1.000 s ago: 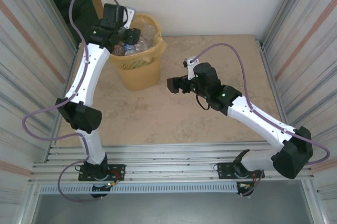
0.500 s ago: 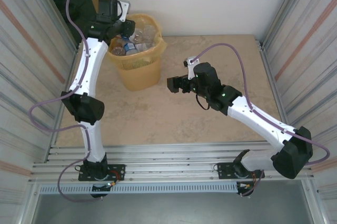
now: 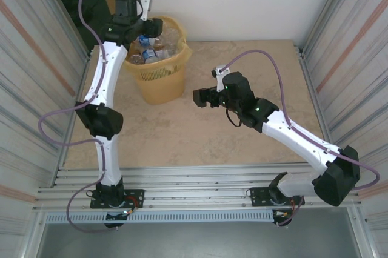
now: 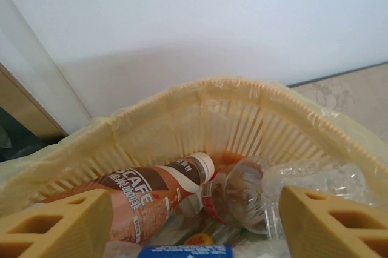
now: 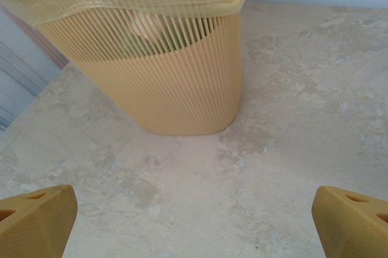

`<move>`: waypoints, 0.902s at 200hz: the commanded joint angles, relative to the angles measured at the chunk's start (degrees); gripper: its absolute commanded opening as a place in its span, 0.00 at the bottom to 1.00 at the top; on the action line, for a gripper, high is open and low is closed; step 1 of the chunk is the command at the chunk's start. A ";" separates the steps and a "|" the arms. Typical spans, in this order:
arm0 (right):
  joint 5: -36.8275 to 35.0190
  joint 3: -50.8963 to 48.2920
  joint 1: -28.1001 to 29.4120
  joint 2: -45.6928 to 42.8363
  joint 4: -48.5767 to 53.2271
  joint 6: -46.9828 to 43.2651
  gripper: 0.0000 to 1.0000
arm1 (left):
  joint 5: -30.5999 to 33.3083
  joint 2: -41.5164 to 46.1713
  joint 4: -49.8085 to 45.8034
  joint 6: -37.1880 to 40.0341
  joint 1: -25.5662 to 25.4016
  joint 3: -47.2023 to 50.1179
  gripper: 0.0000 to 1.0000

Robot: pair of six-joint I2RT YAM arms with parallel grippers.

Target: Put the plastic bottles in the bin

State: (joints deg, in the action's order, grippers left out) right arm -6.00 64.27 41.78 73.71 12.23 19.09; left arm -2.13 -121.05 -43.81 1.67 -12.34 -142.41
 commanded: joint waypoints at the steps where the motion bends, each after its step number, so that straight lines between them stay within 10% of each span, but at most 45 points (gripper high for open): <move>1: -3.87 2.44 0.25 -2.72 2.41 0.46 0.98 | -0.43 5.03 0.74 -0.28 0.24 -2.18 0.78; 180: -25.47 -14.87 -6.33 -35.78 12.98 8.39 0.98 | 17.32 74.03 20.39 -12.63 1.00 80.67 0.99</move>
State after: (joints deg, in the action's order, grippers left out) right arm -24.38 50.92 36.56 41.67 20.58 23.22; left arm 10.66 -54.08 -26.20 -4.67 -11.62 -70.52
